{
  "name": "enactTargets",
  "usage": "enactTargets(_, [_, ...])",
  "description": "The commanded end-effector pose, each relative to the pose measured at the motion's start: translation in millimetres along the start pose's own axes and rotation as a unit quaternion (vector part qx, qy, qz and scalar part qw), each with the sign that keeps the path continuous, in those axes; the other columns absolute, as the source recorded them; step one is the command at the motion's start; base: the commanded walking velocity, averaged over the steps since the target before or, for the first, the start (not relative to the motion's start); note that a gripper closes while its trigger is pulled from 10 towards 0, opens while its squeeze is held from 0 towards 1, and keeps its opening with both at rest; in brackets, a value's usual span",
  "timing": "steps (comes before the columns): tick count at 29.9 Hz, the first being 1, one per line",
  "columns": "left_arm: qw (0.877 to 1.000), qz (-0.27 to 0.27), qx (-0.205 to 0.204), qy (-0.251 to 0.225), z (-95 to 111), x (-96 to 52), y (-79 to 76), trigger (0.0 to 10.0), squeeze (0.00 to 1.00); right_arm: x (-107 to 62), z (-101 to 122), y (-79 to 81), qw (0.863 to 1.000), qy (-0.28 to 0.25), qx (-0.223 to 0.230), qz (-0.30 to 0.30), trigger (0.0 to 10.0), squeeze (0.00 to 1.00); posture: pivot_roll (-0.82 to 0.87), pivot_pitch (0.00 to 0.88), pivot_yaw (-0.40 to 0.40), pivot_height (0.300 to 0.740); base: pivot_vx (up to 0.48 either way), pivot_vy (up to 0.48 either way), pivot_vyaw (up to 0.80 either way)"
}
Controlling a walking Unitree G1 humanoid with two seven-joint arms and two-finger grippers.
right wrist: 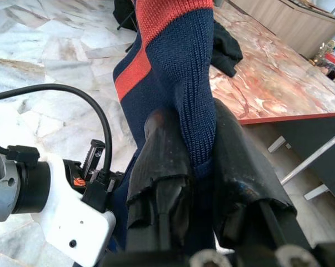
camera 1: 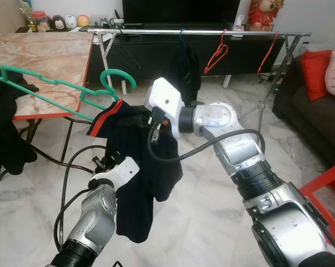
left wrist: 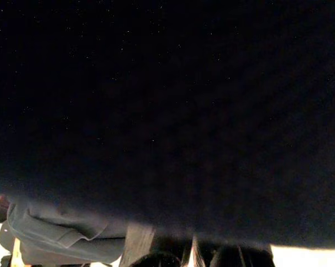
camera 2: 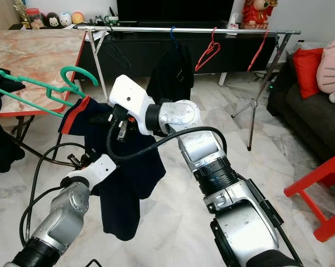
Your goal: Hang hanger
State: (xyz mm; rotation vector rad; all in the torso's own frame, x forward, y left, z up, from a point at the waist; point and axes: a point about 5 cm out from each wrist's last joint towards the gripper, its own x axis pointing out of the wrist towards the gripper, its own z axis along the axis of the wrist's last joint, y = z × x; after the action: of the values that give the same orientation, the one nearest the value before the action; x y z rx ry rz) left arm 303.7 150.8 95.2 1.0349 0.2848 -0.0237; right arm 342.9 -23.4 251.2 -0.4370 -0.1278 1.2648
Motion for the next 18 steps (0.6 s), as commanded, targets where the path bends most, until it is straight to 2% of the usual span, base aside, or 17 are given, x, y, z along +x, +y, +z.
enactTargets(1, [0.997,-0.005,-0.073,0.010,-2,-2.2,1.9,0.0,0.00,-3.1,2,1.2,1.000,-0.004,-0.009,0.002,0.0,0.00,-0.03,0.000,-0.074,0.740,0.000,0.000,0.00])
enactTargets(2, [0.992,-0.009,-0.123,0.024,-7,-2.6,3.3,0.0,0.00,-4.8,-4,1.9,1.000,0.005,-0.005,0.002,0.0,0.00,-0.03,0.000,-0.074,0.740,0.000,0.000,0.00])
enactTargets(3, [0.992,-0.009,-0.123,0.024,-7,-2.6,3.3,0.0,0.00,-4.8,-4,1.9,1.000,0.005,-0.005,0.002,0.0,0.00,-0.03,0.000,-0.074,0.740,0.000,0.000,0.00])
enactTargets(4, [0.980,-0.006,-0.194,0.050,-18,-4.8,6.6,0.0,0.00,-9.3,-16,1.2,1.000,0.023,0.008,-0.006,0.0,0.00,-0.03,0.000,-0.072,0.740,0.000,0.000,0.00])
enactTargets(5, [0.962,0.007,-0.261,0.080,-34,-9.2,11.4,0.0,0.00,-18.6,-36,0.3,0.998,0.053,0.027,-0.021,0.0,0.00,-0.03,0.000,-0.072,0.740,0.000,0.000,0.00])
enactTargets(12, [0.955,0.019,-0.280,0.093,-44,-13.1,14.0,0.0,0.00,-30.2,-54,0.1,0.995,0.083,0.044,-0.034,0.0,0.00,-0.04,0.000,-0.072,0.740,0.000,0.000,0.00])
enactTargets(18, [0.939,0.019,-0.326,0.107,-53,-17.7,16.5,0.0,0.00,-46.5,-76,-1.4,0.990,0.116,0.062,-0.054,0.0,0.00,-0.04,0.000,-0.068,0.740,0.000,0.000,0.00])
